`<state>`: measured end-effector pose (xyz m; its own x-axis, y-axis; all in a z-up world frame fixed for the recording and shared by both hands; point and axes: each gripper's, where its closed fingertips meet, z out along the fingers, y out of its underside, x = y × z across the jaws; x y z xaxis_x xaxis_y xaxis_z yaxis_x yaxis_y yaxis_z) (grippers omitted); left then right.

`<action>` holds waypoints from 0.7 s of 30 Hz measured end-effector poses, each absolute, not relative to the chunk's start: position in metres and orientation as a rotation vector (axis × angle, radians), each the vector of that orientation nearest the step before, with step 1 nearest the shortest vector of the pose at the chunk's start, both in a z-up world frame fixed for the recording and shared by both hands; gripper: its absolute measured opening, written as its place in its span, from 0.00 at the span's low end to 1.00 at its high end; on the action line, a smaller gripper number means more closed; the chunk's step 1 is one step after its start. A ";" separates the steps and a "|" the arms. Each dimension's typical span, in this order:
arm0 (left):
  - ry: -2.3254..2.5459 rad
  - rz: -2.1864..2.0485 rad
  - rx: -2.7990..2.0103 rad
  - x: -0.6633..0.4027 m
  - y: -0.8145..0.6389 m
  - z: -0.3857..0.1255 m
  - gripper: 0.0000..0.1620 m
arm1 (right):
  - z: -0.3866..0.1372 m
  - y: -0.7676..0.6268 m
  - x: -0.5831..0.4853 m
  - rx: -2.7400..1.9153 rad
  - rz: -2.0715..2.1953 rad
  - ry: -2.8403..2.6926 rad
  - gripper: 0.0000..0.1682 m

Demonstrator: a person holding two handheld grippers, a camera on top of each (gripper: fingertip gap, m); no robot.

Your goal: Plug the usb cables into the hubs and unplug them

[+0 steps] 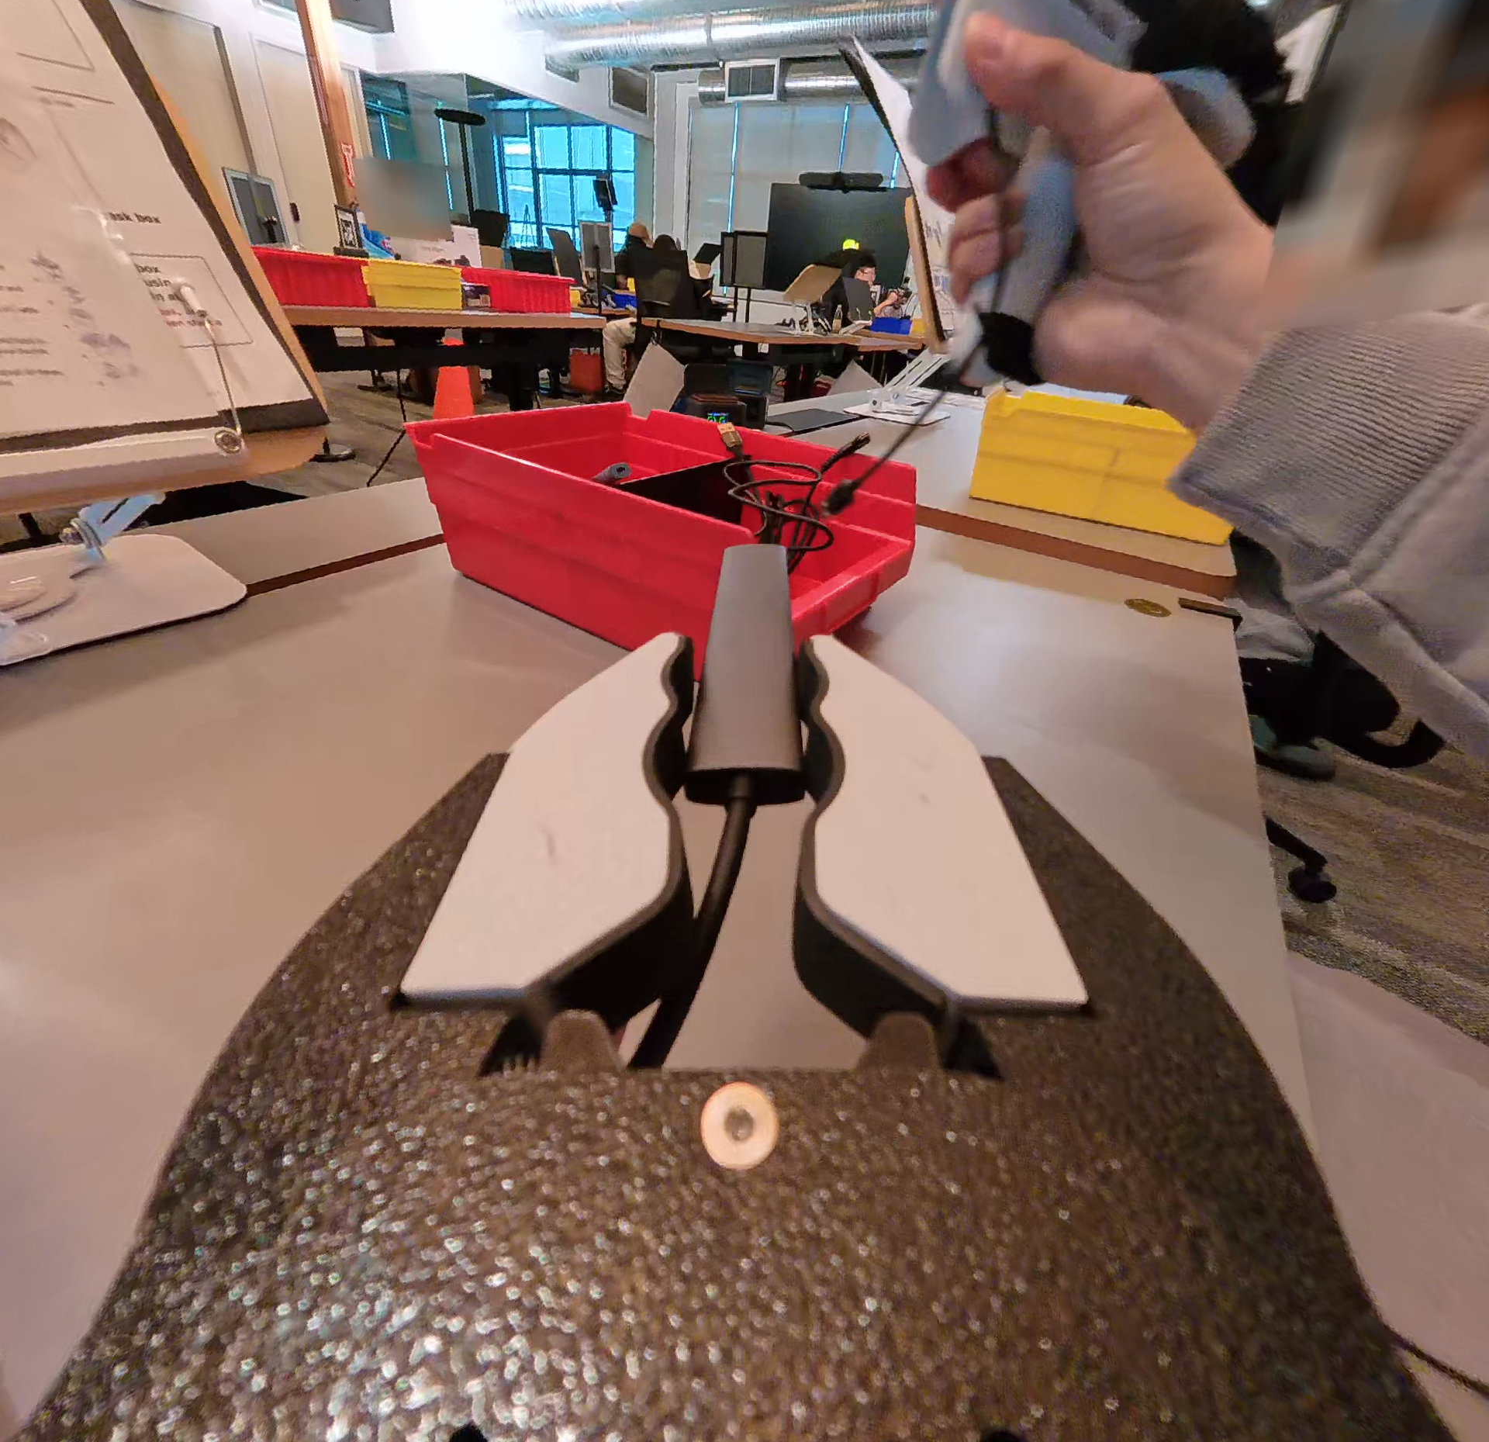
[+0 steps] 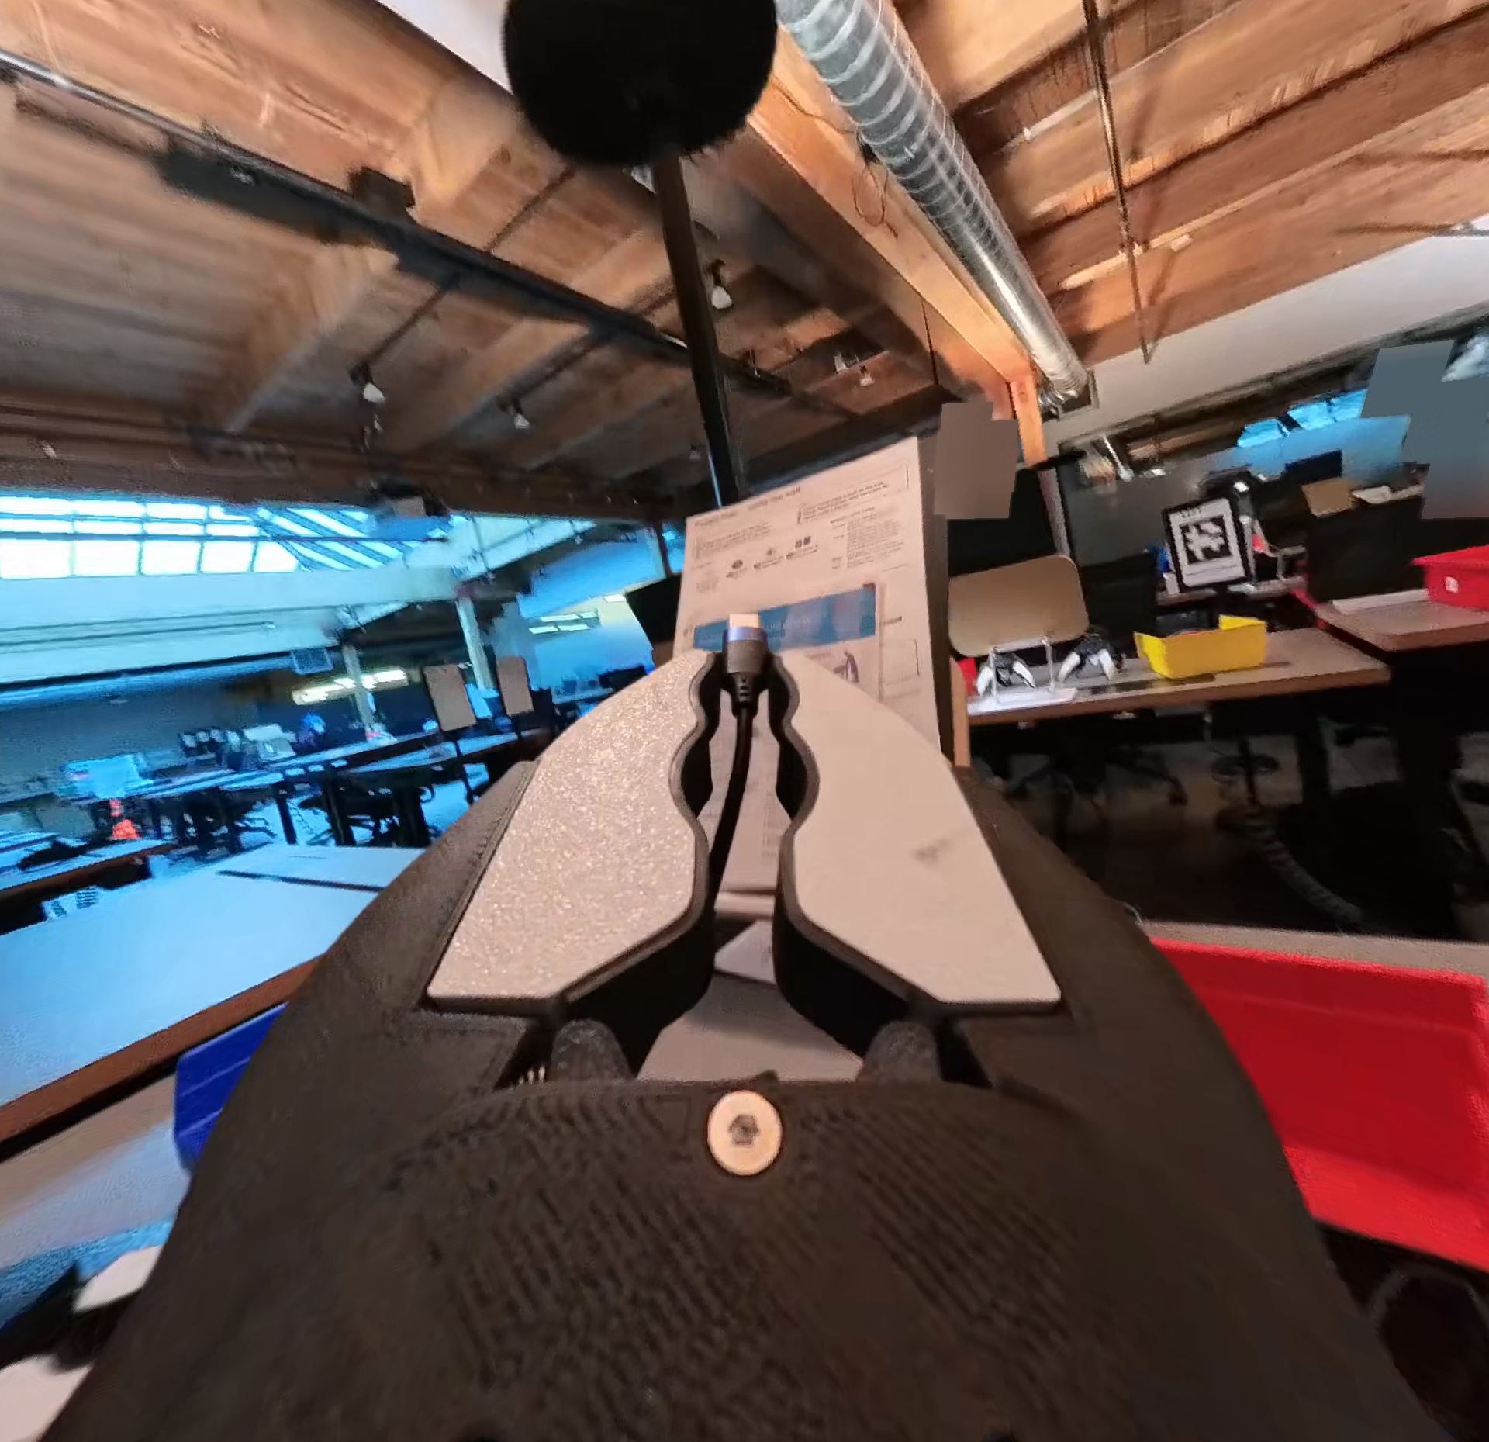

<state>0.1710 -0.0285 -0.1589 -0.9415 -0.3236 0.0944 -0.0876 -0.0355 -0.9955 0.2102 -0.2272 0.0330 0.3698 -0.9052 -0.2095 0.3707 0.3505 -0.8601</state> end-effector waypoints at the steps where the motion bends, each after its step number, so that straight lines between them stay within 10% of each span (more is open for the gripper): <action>1: 2.066 -2.105 -0.441 0.170 -0.030 -0.160 0.15 | 0.030 -0.229 0.220 -0.809 -0.937 0.759 0.07; 12: 2.087 -2.136 -0.395 0.160 -0.035 -0.160 0.15 | -0.091 -0.273 0.281 -1.215 -1.212 1.028 0.08; 21: 2.101 -2.156 -0.417 0.160 -0.036 -0.160 0.15 | -0.179 -0.372 0.234 -2.051 -1.323 1.639 0.31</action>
